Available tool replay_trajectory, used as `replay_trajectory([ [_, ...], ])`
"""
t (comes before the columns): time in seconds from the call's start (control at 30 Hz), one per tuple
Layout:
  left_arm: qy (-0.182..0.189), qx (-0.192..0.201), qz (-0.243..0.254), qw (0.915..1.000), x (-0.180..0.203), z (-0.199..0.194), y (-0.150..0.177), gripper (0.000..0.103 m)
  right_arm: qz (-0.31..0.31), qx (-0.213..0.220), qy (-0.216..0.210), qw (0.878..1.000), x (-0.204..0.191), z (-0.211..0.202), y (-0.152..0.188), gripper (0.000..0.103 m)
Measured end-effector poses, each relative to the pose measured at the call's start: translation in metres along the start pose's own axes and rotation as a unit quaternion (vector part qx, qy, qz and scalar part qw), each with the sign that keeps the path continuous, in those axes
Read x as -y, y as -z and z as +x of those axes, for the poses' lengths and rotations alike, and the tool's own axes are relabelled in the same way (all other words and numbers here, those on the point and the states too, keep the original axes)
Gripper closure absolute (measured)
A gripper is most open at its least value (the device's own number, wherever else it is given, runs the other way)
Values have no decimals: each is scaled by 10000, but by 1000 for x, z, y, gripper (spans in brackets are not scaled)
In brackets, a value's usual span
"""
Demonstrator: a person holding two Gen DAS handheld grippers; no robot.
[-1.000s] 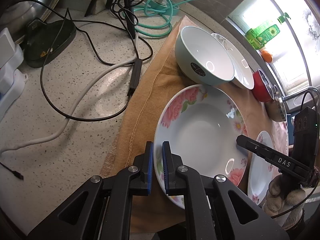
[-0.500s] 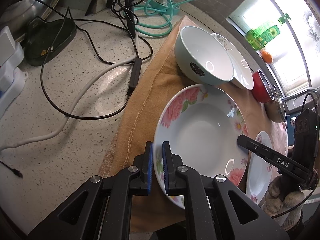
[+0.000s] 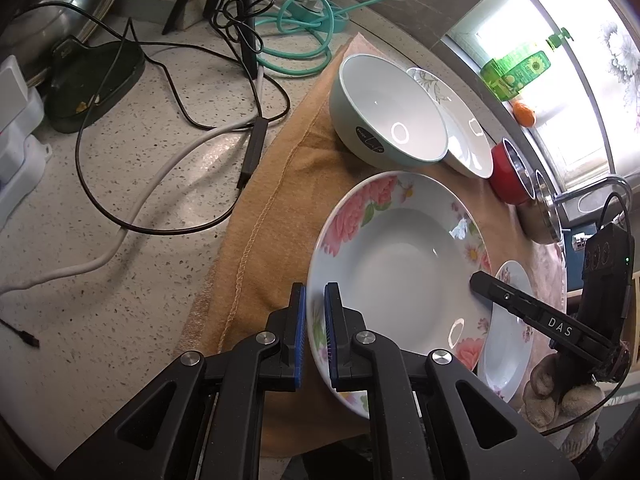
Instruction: Organize plates and bowls
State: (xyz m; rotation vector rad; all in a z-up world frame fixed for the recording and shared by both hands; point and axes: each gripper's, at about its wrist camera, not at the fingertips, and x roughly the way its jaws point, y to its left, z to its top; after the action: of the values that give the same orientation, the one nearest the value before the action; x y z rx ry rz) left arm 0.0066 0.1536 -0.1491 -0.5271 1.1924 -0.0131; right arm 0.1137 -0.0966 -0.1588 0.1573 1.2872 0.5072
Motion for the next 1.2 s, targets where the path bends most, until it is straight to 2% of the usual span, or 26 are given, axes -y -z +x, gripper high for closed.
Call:
replay_trajectory([
  [0.77, 110, 124, 422, 9990, 42, -12, -3, 96, 222, 364, -65, 9991, 21, -41, 7, 91],
  [1.2, 292, -15, 810, 9963, 86, 0, 2, 96, 600, 583, 55, 9965, 58, -72, 22, 91],
])
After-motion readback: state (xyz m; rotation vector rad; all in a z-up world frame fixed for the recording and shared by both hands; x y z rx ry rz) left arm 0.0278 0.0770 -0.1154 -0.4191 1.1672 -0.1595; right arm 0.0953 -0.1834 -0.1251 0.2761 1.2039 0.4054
